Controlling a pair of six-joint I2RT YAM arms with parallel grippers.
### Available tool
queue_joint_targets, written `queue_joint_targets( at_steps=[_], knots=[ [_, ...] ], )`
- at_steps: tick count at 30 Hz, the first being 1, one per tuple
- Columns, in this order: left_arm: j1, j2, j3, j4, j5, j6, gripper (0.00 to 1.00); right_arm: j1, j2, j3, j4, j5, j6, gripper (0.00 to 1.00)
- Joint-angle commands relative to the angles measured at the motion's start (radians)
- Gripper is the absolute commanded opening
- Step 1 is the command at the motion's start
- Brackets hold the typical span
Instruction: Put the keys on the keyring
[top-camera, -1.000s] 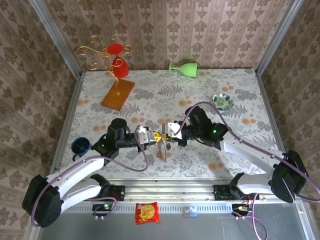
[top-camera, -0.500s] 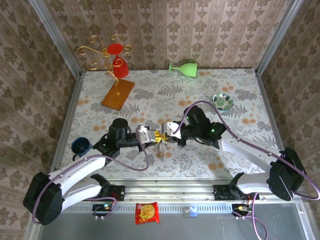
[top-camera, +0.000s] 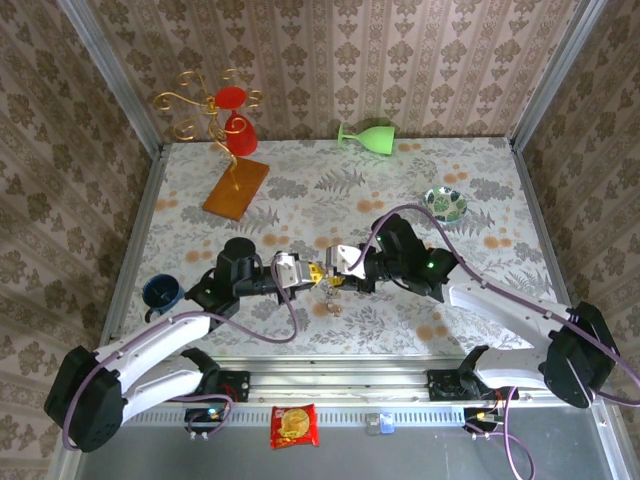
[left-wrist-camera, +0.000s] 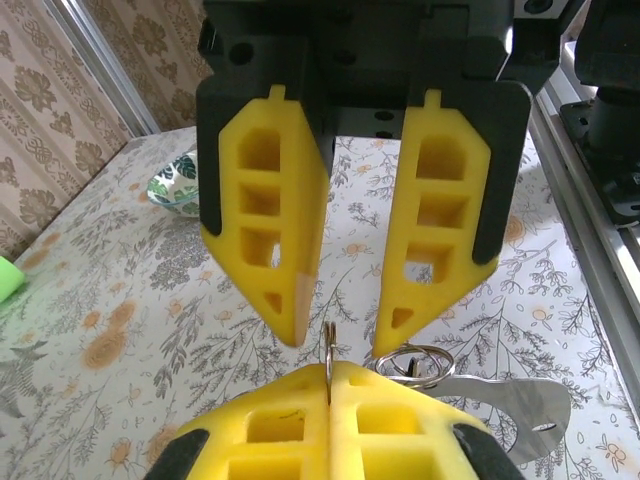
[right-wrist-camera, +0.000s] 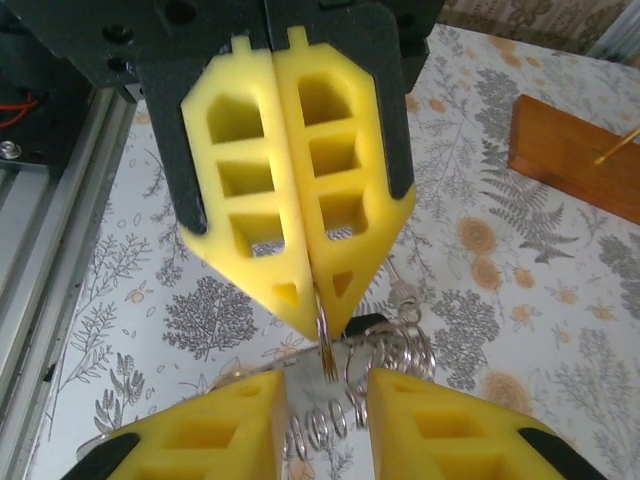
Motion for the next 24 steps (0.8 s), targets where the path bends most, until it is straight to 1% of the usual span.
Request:
queue_joint_targets(
  at_steps=[1,3,7,13,19,24],
  knots=[
    [-0.013,-0.029,0.052,-0.091,-0.026,0.047,0.00,0.007,-0.056,-0.019,-0.059,0.070,-0.039,0.30],
    [-0.018,-0.029,0.084,-0.166,-0.069,0.073,0.00,0.007,-0.076,-0.025,-0.076,0.078,-0.041,0.30],
    [-0.034,-0.025,0.141,-0.298,-0.113,0.119,0.00,0.009,-0.093,-0.028,-0.093,0.076,-0.035,0.30],
    [-0.063,-0.011,0.202,-0.433,-0.174,0.168,0.00,0.019,-0.078,-0.024,-0.061,0.035,-0.013,0.30],
    [-0.083,0.009,0.211,-0.446,-0.185,0.183,0.00,0.034,-0.046,-0.052,0.079,-0.017,0.051,0.30],
    [-0.091,0.015,0.204,-0.427,-0.173,0.184,0.00,0.049,-0.008,-0.049,0.119,-0.015,0.055,0.29]
  ],
)
